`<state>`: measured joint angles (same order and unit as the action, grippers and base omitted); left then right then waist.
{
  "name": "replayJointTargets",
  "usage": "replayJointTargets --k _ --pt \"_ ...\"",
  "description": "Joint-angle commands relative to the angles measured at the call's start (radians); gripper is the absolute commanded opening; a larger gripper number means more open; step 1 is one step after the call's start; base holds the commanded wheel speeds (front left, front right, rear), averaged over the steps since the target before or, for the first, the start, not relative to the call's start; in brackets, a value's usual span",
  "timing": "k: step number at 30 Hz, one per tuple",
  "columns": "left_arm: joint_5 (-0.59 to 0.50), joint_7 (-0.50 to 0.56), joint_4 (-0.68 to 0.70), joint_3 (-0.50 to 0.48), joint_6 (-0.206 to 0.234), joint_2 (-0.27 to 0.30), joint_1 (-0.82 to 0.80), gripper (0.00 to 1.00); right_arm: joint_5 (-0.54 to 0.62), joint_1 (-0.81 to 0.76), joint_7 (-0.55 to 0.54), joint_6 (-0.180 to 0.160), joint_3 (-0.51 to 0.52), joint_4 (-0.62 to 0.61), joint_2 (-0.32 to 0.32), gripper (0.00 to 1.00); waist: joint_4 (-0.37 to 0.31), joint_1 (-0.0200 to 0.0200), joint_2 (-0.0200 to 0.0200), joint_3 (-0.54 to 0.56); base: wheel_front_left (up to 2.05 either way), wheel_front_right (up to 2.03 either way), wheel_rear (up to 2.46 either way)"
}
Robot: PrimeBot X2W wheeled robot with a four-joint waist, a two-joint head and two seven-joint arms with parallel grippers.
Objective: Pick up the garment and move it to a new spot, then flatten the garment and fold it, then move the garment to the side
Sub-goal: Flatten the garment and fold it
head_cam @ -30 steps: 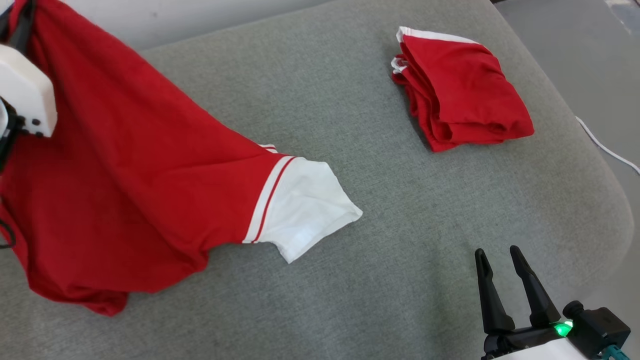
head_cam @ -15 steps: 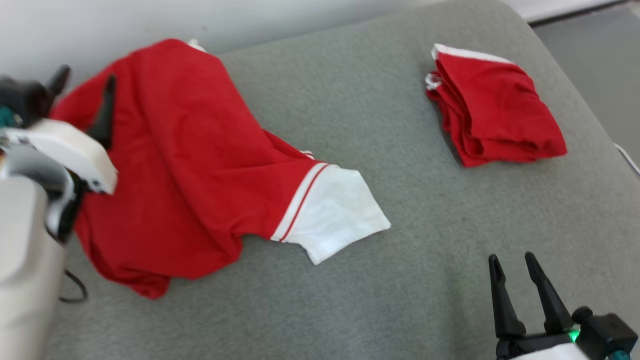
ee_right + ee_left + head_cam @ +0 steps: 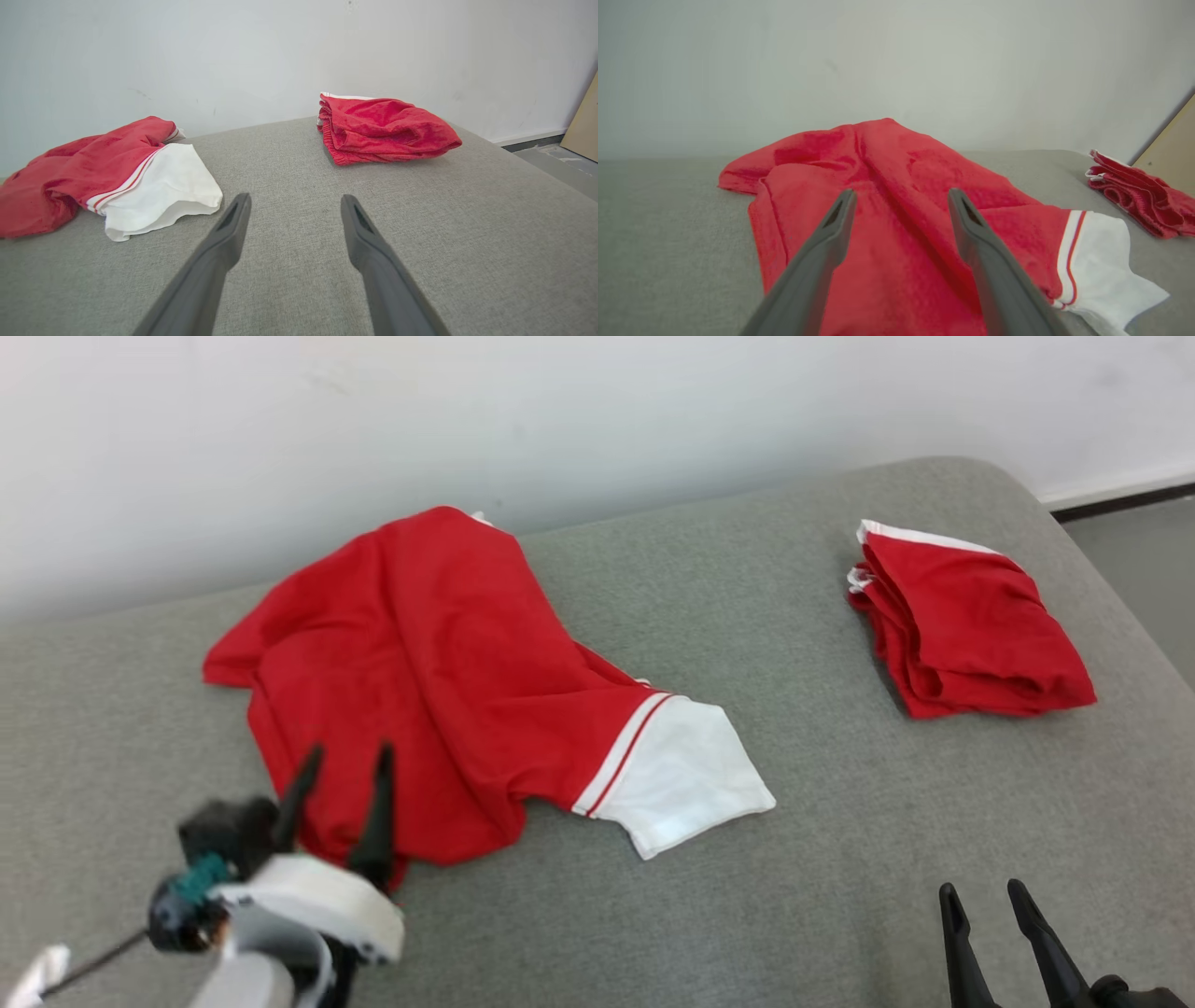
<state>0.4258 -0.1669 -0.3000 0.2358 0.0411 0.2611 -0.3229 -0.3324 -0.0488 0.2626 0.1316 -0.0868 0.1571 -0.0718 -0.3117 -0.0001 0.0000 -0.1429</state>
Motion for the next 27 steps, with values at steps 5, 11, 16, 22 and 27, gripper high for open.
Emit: replayJointTargets --k 5,11,16,22,27 --pt "-0.005 0.03 0.075 0.039 0.03 -0.021 0.132 1.0 0.006 -0.027 0.003 -0.002 0.003 -0.006 -0.017 1.0 0.035 0.0001 0.0 0.012 0.0 0.0 0.0" --pt "-0.015 0.069 0.049 0.066 0.041 -0.014 0.17 1.0 0.004 -0.001 0.003 -0.002 -0.012 -0.009 -0.019 1.0 0.041 0.0001 0.0 -0.017 0.0 0.0 0.0" --pt "-0.01 0.093 0.0 0.064 0.059 -0.012 0.159 1.0 0.003 0.016 0.003 -0.002 -0.015 -0.013 -0.018 1.0 0.027 0.0001 0.0 -0.048 0.0 0.0 0.0" --pt "0.003 0.071 -0.038 0.056 0.06 -0.022 0.136 1.0 0.005 0.015 0.003 -0.002 -0.006 -0.013 -0.012 1.0 0.021 0.0001 0.0 -0.074 0.0 0.0 0.0" --pt "0.019 0.062 -0.074 0.058 0.043 -0.031 0.106 0.0 0.009 0.028 0.003 -0.002 -0.004 -0.012 -0.007 1.0 0.022 0.0001 0.0 -0.085 0.0 0.0 0.0"
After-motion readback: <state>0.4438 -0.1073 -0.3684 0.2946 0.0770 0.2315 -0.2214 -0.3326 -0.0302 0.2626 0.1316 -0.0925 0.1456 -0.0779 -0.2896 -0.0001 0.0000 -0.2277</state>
